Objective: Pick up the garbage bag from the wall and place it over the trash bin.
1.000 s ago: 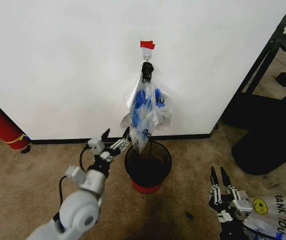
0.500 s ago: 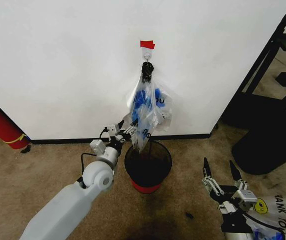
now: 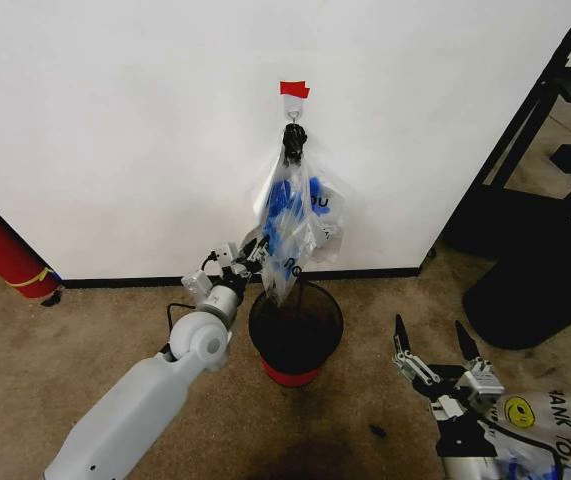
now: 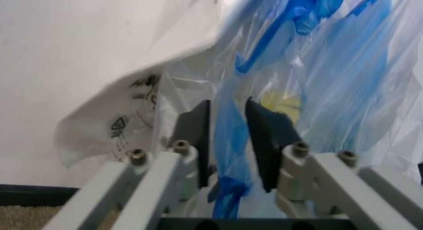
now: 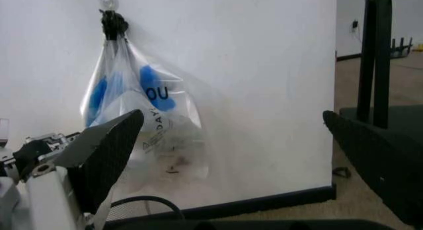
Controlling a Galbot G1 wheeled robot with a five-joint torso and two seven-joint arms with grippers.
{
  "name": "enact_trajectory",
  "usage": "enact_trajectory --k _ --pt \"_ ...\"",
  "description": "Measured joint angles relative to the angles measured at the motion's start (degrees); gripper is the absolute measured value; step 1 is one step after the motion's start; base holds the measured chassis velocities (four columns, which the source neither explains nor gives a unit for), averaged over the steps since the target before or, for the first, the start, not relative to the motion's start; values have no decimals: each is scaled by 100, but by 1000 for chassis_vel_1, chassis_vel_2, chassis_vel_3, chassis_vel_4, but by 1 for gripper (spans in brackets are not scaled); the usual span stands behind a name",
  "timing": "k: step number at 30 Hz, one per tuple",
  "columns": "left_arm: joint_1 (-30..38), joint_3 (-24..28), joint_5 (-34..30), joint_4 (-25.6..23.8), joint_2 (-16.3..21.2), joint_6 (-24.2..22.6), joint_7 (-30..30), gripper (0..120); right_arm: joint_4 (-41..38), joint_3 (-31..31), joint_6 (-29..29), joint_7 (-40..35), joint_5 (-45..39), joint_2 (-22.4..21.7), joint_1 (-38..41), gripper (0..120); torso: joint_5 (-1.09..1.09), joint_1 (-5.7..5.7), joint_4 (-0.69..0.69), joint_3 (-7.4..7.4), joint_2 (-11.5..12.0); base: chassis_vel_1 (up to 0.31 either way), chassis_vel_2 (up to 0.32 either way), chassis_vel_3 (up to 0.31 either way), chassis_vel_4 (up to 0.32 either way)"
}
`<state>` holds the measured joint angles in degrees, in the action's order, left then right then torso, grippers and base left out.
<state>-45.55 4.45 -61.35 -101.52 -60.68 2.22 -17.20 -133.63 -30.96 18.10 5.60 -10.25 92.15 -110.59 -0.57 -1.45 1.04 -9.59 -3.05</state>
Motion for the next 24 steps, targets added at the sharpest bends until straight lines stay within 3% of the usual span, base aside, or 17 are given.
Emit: enact_trajectory --k 5,15,21,24 --pt "101 80 23 104 -73 4 0 1 6 -29 -20 -60 -21 0 3 100 0 0 0 0 0 0 0 0 0" --pt "149 138 16 214 -154 66 -19 0 24 -56 7 -148 -33 0 -24 100 0 0 0 0 0 0 0 0 0" --pt "-261 -330 -14 -336 121 196 -63 0 -103 -27 -239 -260 -275 -1 69 100 -2 0 0 0 0 0 0 0 0" --pt "-662 -772 -233 -1063 486 218 -103 0 -150 -39 -505 -365 -601 -177 230 100 -1 1 -4 0 0 0 0 0 0"
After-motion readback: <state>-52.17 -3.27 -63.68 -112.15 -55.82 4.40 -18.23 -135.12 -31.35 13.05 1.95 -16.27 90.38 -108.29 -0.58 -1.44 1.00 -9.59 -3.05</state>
